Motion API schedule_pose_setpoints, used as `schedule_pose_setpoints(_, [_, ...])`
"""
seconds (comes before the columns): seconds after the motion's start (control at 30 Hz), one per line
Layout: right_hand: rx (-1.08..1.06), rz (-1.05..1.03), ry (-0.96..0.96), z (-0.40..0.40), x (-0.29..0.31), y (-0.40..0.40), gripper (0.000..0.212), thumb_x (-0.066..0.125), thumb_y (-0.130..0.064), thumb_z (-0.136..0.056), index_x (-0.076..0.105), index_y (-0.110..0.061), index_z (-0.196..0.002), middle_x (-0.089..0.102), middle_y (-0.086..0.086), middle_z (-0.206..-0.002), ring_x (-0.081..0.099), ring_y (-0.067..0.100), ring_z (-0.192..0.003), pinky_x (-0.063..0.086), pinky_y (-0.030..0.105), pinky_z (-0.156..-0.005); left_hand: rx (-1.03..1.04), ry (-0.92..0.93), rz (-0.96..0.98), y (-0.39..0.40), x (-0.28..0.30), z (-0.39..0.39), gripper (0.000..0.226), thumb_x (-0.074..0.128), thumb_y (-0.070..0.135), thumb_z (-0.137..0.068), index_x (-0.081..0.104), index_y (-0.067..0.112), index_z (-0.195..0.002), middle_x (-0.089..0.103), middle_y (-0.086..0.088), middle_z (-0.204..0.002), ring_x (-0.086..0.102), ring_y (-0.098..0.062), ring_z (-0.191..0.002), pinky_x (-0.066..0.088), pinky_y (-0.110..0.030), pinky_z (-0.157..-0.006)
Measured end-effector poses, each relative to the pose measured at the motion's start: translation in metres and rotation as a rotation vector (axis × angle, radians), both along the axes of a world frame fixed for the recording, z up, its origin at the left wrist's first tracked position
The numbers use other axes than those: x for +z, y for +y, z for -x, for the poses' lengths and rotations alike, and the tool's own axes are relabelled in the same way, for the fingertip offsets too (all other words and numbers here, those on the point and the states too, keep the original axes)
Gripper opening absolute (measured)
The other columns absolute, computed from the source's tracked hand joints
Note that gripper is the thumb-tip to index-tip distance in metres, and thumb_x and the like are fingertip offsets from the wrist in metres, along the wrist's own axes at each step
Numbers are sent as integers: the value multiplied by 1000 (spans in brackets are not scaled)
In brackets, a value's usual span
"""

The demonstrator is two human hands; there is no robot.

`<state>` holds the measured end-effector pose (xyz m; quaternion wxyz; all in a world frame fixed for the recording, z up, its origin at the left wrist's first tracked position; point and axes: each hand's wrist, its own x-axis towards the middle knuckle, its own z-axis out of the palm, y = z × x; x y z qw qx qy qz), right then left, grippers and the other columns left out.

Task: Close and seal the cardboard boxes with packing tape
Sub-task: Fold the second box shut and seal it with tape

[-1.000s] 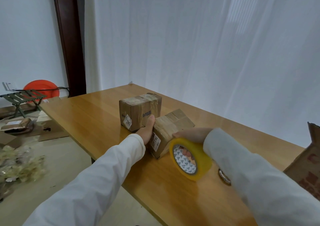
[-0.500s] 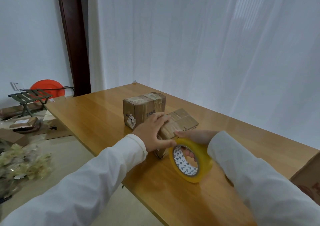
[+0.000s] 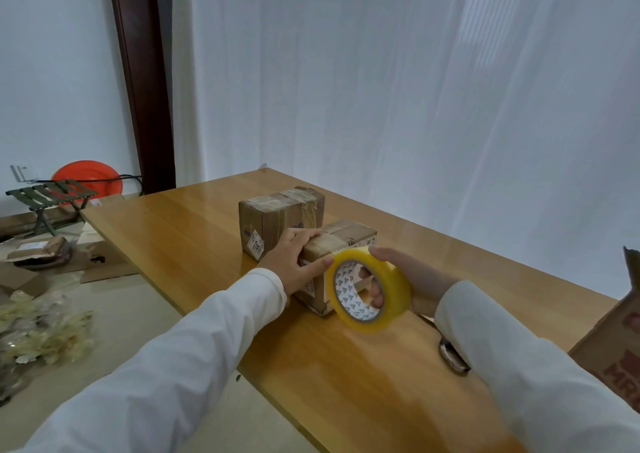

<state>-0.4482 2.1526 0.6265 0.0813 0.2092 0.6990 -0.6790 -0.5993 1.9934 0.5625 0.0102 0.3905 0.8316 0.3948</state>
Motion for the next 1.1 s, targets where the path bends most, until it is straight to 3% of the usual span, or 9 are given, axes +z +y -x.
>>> schedule_pose_setpoints(0.13, [-4,-166,-146,7,22,-13,38,50,-41,-96,58,-8,-81,58,5,-47,53,11,-37,48,18,-41,61,-199,-108,5,4,-3,54,48,50,-92,39,26,-140,40,-4,-136,43,-15,-110,35,-25,-89])
schedule_pose_setpoints(0.23, [8,-229,-222,11,25,-17,39,52,-43,-95,57,-8,-78,56,4,-45,51,11,-34,45,16,-39,79,-223,-123,7,5,-3,51,46,48,-93,40,25,-139,42,-5,-134,44,-14,-106,36,-25,-87])
schedule_pose_setpoints(0.33, [17,-196,-222,10,27,-17,42,51,-45,-95,56,-9,-75,55,4,-45,50,11,-34,44,15,-38,104,-256,-132,8,5,-2,51,46,49,-93,41,25,-138,43,-5,-131,44,-15,-106,36,-26,-87])
schedule_pose_setpoints(0.47, [43,-142,-150,4,28,-7,47,51,-51,-91,60,-6,-78,61,7,-55,58,14,-45,53,22,-48,118,-336,-169,7,4,4,63,44,63,-85,44,25,-136,48,-4,-132,49,-19,-110,39,-30,-90])
schedule_pose_setpoints(0.67, [-1,-213,-163,12,40,-9,45,53,-47,-92,62,-7,-74,61,5,-52,55,12,-40,50,19,-44,115,-436,-181,7,7,0,50,38,54,-94,43,26,-135,51,2,-117,49,-18,-103,45,-39,-97])
schedule_pose_setpoints(0.83, [11,-364,-236,30,44,-11,38,56,-47,-91,64,-11,-89,62,5,-59,56,13,-49,51,23,-52,134,-520,-194,3,9,4,52,35,58,-94,45,25,-132,53,1,-115,50,-20,-103,42,-41,-100])
schedule_pose_setpoints(0.93, [94,-584,-338,34,18,-13,32,55,-40,-93,51,-18,-117,65,8,-73,64,17,-63,56,28,-64,175,-577,-208,1,1,6,63,30,65,-91,49,22,-132,56,-3,-126,50,-19,-105,37,-35,-101])
schedule_pose_setpoints(1.0, [94,-597,-365,37,1,-11,38,52,-36,-95,43,-15,-126,62,6,-54,59,14,-44,52,24,-47,176,-668,-178,4,-3,4,66,26,65,-92,47,19,-135,55,-6,-129,50,-21,-103,39,-36,-102])
schedule_pose_setpoints(1.1, [72,-595,-399,35,1,-7,37,49,-37,-96,49,-8,-119,57,4,-44,52,12,-34,45,19,-40,236,-692,-100,12,-8,-2,71,17,65,-93,47,17,-135,56,-9,-127,54,-26,-107,40,-39,-103])
